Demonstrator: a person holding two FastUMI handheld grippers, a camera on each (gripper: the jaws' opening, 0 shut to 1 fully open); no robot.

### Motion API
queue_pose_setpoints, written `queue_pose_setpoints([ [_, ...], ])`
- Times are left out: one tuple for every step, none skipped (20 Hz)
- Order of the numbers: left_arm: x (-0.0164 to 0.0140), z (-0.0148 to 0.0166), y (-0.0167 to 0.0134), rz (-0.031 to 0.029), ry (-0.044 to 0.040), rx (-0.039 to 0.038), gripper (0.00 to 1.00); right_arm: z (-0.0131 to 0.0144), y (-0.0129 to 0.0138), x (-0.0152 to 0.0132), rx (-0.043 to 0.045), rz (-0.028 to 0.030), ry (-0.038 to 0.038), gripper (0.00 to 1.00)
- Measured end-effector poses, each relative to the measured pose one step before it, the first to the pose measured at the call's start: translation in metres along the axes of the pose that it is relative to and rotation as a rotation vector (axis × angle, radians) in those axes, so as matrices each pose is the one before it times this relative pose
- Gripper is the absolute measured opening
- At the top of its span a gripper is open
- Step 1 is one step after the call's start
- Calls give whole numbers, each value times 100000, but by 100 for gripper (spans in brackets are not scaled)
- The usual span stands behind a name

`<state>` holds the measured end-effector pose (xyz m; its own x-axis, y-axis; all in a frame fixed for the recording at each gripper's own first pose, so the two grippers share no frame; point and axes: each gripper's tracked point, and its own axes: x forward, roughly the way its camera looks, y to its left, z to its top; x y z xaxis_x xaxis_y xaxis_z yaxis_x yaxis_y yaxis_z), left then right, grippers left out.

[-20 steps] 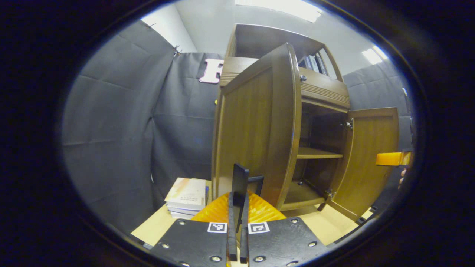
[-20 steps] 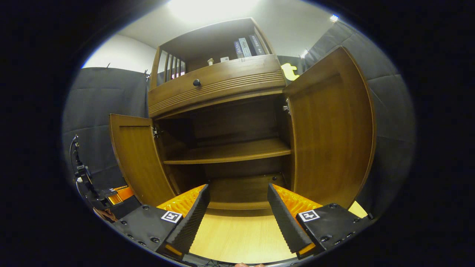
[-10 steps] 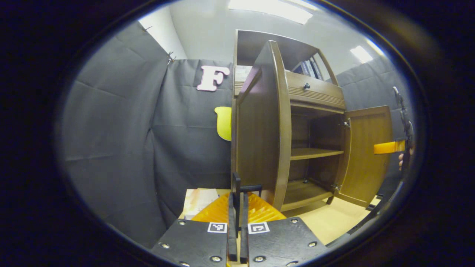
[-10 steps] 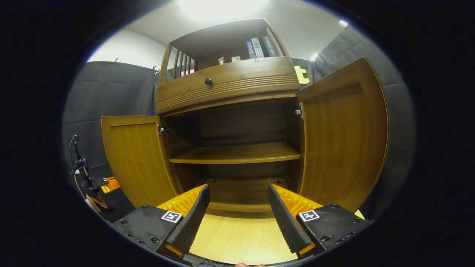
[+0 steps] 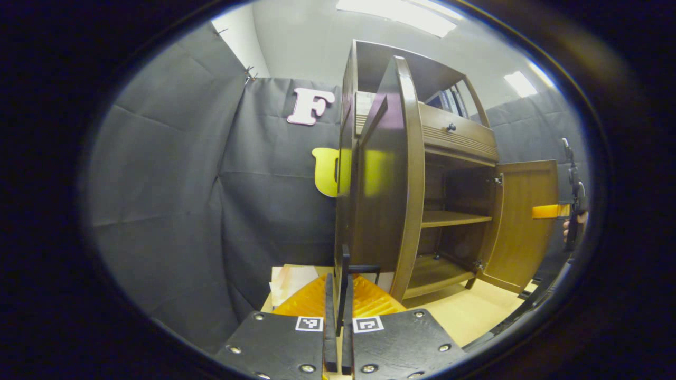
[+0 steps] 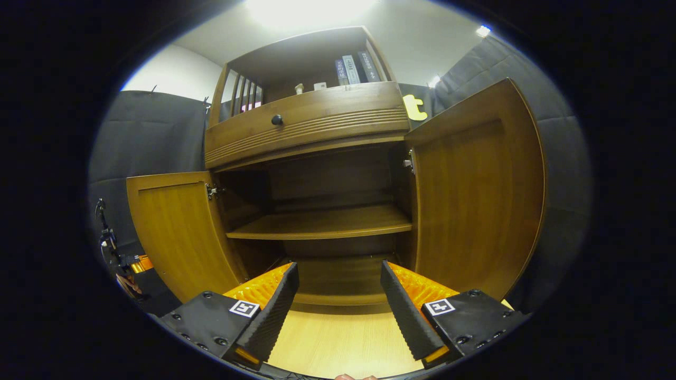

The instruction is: Open the right door of the double-door shoe cabinet with the right hand, and open the left door with the left hand.

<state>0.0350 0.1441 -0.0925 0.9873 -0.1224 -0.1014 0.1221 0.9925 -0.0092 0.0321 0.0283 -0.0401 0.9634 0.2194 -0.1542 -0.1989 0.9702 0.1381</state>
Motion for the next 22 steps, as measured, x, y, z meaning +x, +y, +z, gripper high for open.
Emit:
queue_pose_setpoints([
  [-79,-138,169,811,522,659,5,88,-338,54,-258,-846,-253,98],
  [-311,62,47,747,324,158,5,165,-296,6,-241,-688,-360,98],
  [-495,81,-113,750,262,-71,5,125,-313,1,-215,-609,-358,98],
  [-656,213,-137,1327,257,198,5,149,-335,-33,-227,-687,-548,98],
  [-861,240,259,2282,186,302,6,148,-345,-15,-271,-646,-591,98],
  [-91,572,177,2876,-27,-150,5,165,-389,-28,-58,-792,-516,98],
  [-458,488,462,4239,-286,-325,5,235,-382,-124,350,-770,-737,98],
  [-620,384,504,5357,381,141,5,479,-458,-177,709,-1227,-1621,98],
  [-699,427,374,4823,1048,515,5,368,-465,-239,311,-1034,-1625,98],
  [-913,528,284,4252,99,372,5,275,-469,-290,-229,-1148,-1325,95],
  [-1759,710,723,3953,-728,-952,10,246,-500,-401,-169,-554,-1038,98],
  [-1247,657,208,2633,-1213,-3189,14,250,-474,-386,-252,-9,-590,98],
  [-1626,742,-198,2075,-1377,-3883,18,195,-560,-429,-377,15,-559,98],
  [-1686,929,-74,2010,-1382,-3568,23,261,-520,-347,-479,255,-205,98],
  [-1325,1144,-130,2517,-1387,-2561,27,118,-530,-274,-244,329,201,98],
  [-1309,950,181,2633,-1350,-1792,31,140,-364,-213,-128,923,580,98],
  [-1351,1149,-124,1315,-1171,-1597,36,138,-284,-187,18,1140,462,98],
  [-883,421,-731,608,-1067,-1490,48,99,-142,-199,110,1348,597,98],
  [-859,461,-475,738,-768,-548,60,111,-123,-261,315,1570,388,98],
  [-724,535,-374,1342,-638,593,72,81,-37,-281,184,1760,284,98],
  [-750,249,-533,1383,-480,1392,84,-121,13,-230,186,1733,338,98],
  [-626,254,-814,518,-59,1796,96,-197,99,-189,211,1954,789,98],
])
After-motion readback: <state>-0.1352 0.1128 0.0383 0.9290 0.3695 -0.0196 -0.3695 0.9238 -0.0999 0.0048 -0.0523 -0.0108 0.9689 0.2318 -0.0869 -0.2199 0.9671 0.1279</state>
